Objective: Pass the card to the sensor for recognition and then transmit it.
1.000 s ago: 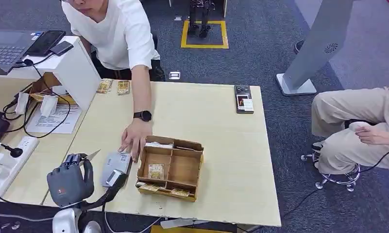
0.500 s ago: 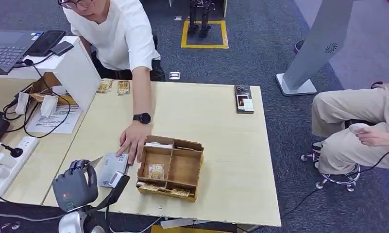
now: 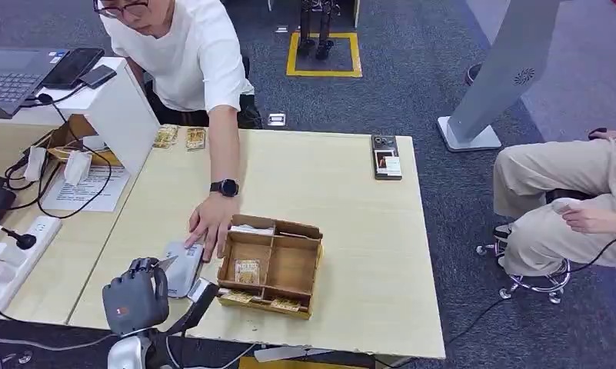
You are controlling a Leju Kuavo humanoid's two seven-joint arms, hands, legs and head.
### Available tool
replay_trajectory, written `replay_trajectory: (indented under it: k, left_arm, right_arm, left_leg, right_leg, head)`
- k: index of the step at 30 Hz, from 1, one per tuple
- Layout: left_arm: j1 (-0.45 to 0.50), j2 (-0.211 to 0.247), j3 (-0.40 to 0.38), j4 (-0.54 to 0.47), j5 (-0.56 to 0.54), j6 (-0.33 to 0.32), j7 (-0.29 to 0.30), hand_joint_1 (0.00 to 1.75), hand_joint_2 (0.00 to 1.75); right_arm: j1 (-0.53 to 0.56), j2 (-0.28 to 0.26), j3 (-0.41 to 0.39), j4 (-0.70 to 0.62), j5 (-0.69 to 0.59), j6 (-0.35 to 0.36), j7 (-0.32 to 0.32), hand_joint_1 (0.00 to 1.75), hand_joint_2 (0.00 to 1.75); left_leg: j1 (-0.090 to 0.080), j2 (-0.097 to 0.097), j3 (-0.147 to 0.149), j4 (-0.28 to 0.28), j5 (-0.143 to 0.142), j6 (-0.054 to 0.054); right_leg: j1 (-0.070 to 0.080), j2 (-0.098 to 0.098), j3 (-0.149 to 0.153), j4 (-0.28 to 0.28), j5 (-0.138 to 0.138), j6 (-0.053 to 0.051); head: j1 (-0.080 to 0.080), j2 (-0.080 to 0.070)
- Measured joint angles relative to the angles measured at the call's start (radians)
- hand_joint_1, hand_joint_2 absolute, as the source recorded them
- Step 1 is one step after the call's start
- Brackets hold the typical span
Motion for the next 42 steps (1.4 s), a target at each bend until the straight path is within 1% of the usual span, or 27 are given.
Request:
replay_trajectory:
  k: [1,5,9,11,15,21,27,32,34,37,39,40,42]
  left_arm:
    - [0.000,0.006,-0.013,0.010,0.000,0.000,0.016,1.75,1.75]
    - [-0.004,0.019,-0.048,0.037,0.000,0.000,0.025,1.75,1.75]
    - [-0.037,0.036,-0.091,0.108,0.003,0.002,0.048,1.75,1.75]
    - [-0.048,0.041,-0.108,0.144,0.002,0.002,0.039,1.75,1.75]
    - [-0.053,0.041,-0.110,0.206,0.000,0.003,0.016,1.75,1.75]
    - [-0.084,0.041,-0.110,0.294,0.000,0.003,0.013,1.75,1.75]
    - [-0.104,0.040,-0.110,0.333,0.000,0.003,0.013,1.75,1.75]
    - [-0.104,0.040,-0.110,0.333,0.000,0.003,0.016,1.75,1.75]
    - [-0.100,0.040,-0.110,0.324,0.000,0.003,0.027,1.75,1.75]
    - [-0.076,0.040,-0.108,0.271,0.000,0.004,0.050,1.75,1.75]
    - [-0.059,0.040,-0.106,0.241,0.000,0.004,0.052,1.75,1.75]
    - [-0.050,0.039,-0.103,0.216,0.000,0.005,0.051,1.75,1.75]
    - [-0.030,0.033,-0.084,0.160,0.000,0.006,0.029,1.75,1.75]
  right_arm:
    - [0.000,0.000,0.000,-0.002,-0.001,0.000,-0.002,0.00,1.75]
    - [0.001,0.000,0.000,-0.004,-0.002,0.000,-0.002,0.00,1.75]
    - [0.005,0.000,0.000,-0.004,-0.013,0.000,-0.013,0.00,1.75]
    - [0.007,0.000,0.000,-0.004,-0.011,0.000,-0.017,0.00,1.75]
    - [0.008,0.000,0.000,-0.004,-0.003,0.000,-0.016,0.00,1.75]
    - [0.008,0.000,0.000,-0.003,-0.003,0.000,-0.018,0.00,1.75]
    - [0.008,0.000,0.000,-0.002,-0.004,0.000,-0.020,0.00,1.75]
    - [0.008,0.000,0.000,-0.002,-0.004,0.000,-0.021,0.00,1.75]
    - [0.008,0.000,0.000,-0.002,-0.002,0.000,-0.021,0.00,1.75]
    - [0.008,0.000,0.000,-0.002,0.000,0.000,-0.018,0.00,1.75]
    - [0.008,0.000,0.000,-0.002,0.003,0.000,-0.017,0.00,1.75]
    - [0.008,0.000,0.000,-0.002,0.008,0.000,-0.017,0.00,1.75]
    - [0.008,0.000,0.000,-0.002,0.012,0.000,-0.015,0.00,1.75]
  left_leg:
    - [0.000,0.000,0.000,0.000,0.000,0.000]
    - [0.000,0.000,0.000,0.000,0.000,0.000]
    - [0.000,-0.001,0.000,0.000,0.000,0.000]
    - [0.000,-0.001,0.000,0.000,0.000,0.000]
    - [0.000,-0.001,0.001,0.000,-0.001,0.000]
    - [0.000,-0.002,0.003,0.000,-0.001,0.000]
    - [0.000,-0.003,0.009,0.000,-0.002,0.000]
    - [0.000,-0.003,0.011,0.000,-0.002,0.000]
    - [0.000,-0.003,0.012,0.000,-0.002,0.000]
    - [0.000,-0.003,0.012,0.000,-0.002,0.000]
    - [0.000,-0.003,0.012,0.000,-0.002,0.000]
    - [0.000,-0.003,0.011,0.000,-0.002,0.000]
    - [0.000,-0.003,0.010,0.000,-0.002,0.000]
  right_leg:
    - [0.000,0.000,0.000,0.000,0.000,0.000]
    - [0.000,0.000,0.000,0.000,0.000,0.000]
    - [0.000,-0.001,0.001,0.000,0.000,0.000]
    - [0.000,-0.002,0.002,0.000,0.000,0.000]
    - [0.000,-0.001,0.002,0.000,0.000,0.000]
    - [0.000,-0.003,0.005,0.000,-0.001,0.001]
    - [0.000,-0.003,0.012,0.000,-0.003,0.002]
    - [0.000,-0.003,0.014,0.000,-0.003,0.002]
    - [0.000,-0.003,0.015,0.000,-0.003,0.002]
    - [0.000,-0.003,0.015,0.000,-0.003,0.002]
    - [0.000,-0.003,0.014,0.000,-0.003,0.002]
    - [0.000,-0.003,0.013,0.000,-0.003,0.002]
    - [0.000,-0.003,0.012,0.000,-0.003,0.002]
  head:
    - [0.000,0.000]
    - [0.000,0.000]
    - [0.000,0.000]
    - [0.000,0.000]
    - [0.000,0.000]
    - [0.000,0.000]
    - [0.000,0.000]
    - [0.000,0.000]
    - [0.000,0.000]
    - [0.000,0.000]
    - [0.000,0.000]
    - [0.000,0.000]
    - [0.000,0.000]
